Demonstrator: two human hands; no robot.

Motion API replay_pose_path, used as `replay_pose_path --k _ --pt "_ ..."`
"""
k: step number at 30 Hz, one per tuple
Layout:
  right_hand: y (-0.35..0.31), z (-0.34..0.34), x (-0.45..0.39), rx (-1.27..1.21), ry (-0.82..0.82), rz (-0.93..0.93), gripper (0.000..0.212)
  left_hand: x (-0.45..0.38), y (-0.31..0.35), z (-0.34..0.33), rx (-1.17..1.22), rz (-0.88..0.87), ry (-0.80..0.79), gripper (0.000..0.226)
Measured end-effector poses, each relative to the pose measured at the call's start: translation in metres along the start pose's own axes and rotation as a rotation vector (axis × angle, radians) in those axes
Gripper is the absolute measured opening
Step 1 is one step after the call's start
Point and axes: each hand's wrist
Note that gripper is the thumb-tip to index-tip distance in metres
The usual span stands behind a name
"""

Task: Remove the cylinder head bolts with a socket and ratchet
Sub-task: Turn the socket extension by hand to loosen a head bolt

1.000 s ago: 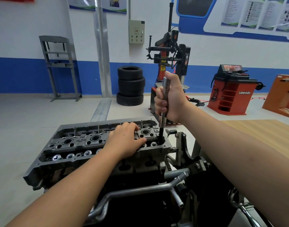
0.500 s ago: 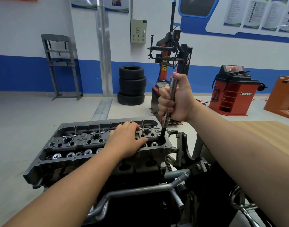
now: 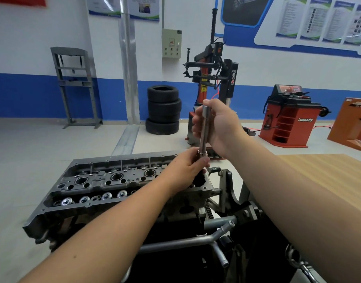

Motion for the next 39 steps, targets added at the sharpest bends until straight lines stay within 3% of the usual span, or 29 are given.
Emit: replay_pose_path --k 3,6,10,13,16,25,28,33,36,39 --pt "-0.001 -0.018 0.001 0.063 0.185 0.048 0.028 -0.002 -0.002 0.000 -0.010 -0.004 0.022 0.008" --pt "-0.002 -0.031 -0.003 0.054 0.327 0.057 0.034 -0.006 -0.004 0.000 -0.043 -0.005 0.031 0.010" --pt "-0.001 -0.035 -0.010 0.207 0.355 0.090 0.040 -0.015 0.005 -0.004 0.102 0.020 0.074 0.015" --pt "-0.001 -0.033 -0.011 0.183 0.293 0.080 0.034 -0.028 0.015 -0.008 0.396 0.076 0.010 0.023" --pt "-0.003 -0.030 -0.010 0.135 0.211 0.061 0.035 -0.031 0.020 -0.016 0.440 0.149 -0.032 0.007" --pt "-0.005 -0.022 -0.010 0.113 0.079 0.004 0.039 -0.035 0.019 -0.043 0.344 0.139 0.396 0.012" --pt "-0.004 -0.019 -0.011 0.110 0.037 0.003 0.041 -0.040 0.013 -0.046 0.296 0.110 0.463 0.032" --pt "-0.002 -0.011 -0.011 0.059 -0.125 -0.010 0.049 -0.040 0.010 -0.055 0.157 0.046 0.584 0.041" --pt "-0.003 -0.009 -0.012 0.040 -0.277 -0.024 0.048 -0.040 0.012 -0.059 0.146 0.014 0.700 0.039" --pt "-0.001 -0.010 -0.013 -0.005 -0.263 -0.025 0.045 -0.040 0.011 -0.055 0.171 0.053 0.651 0.033"
Point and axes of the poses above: each hand's wrist, its own x-axis away from the middle knuckle, its own z-axis out of the back of the hand, y = z × x, and after that the axes turned 9 degrees about x, right-handed
